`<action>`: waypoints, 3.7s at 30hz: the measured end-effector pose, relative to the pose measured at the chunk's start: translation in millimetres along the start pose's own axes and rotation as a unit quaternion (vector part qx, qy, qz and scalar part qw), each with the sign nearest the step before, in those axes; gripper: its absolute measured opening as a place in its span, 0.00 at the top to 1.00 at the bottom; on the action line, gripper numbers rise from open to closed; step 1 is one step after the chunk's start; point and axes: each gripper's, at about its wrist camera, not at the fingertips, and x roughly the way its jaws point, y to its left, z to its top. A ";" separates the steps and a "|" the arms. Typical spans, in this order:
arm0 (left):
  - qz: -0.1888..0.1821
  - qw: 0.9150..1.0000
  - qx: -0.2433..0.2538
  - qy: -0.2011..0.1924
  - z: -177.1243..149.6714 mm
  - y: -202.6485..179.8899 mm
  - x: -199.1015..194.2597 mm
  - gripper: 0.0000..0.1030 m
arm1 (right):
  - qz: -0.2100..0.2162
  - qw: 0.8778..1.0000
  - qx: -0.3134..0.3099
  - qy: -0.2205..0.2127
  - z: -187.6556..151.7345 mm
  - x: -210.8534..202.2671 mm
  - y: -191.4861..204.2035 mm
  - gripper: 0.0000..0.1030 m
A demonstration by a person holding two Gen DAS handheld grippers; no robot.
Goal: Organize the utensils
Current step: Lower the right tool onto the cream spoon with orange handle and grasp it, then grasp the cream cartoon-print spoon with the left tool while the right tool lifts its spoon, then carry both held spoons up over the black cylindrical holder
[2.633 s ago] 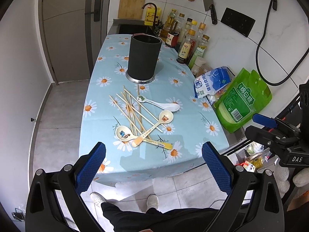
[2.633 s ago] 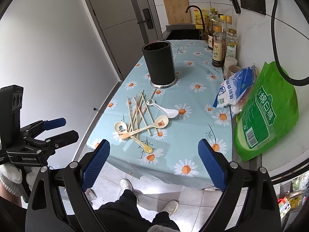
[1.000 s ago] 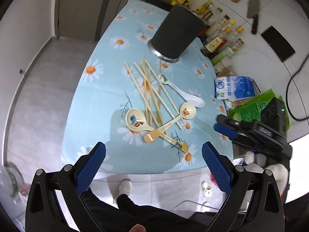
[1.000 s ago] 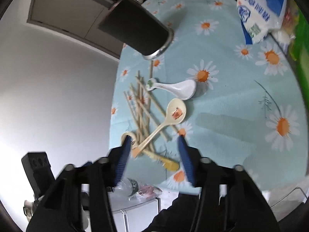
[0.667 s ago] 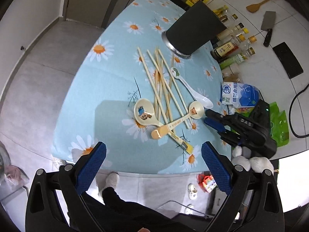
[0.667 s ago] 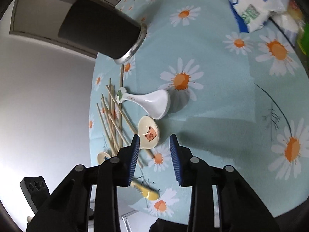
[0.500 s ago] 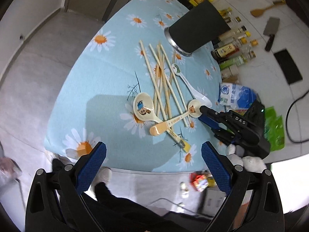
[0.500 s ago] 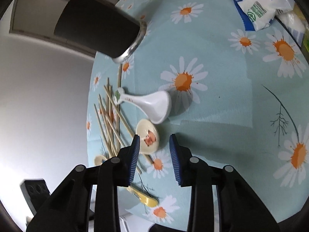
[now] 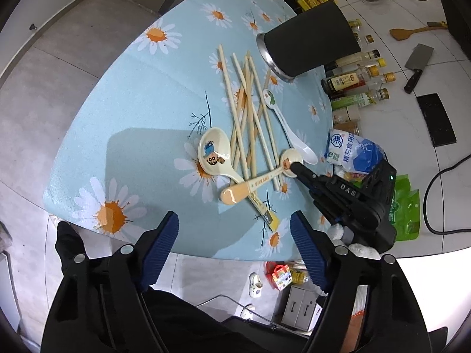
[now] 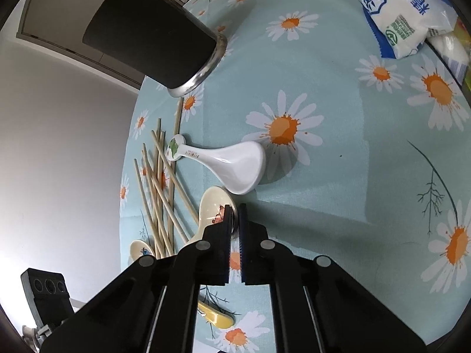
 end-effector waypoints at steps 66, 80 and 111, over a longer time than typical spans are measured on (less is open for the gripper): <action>0.097 0.983 0.088 -0.132 16.6 -34.3 -9.3 0.96 | 0.073 0.990 -0.099 -0.069 -33.4 -146.8 22.8 0.95; 0.140 0.943 0.218 -0.209 30.2 -105.0 -75.3 0.96 | 0.034 0.980 -0.161 -0.116 1.3 -170.2 51.1 0.95; 0.112 0.835 0.443 -0.305 188.8 -235.5 -103.0 0.96 | -0.132 0.906 -0.271 -0.296 140.0 -169.3 181.5 0.95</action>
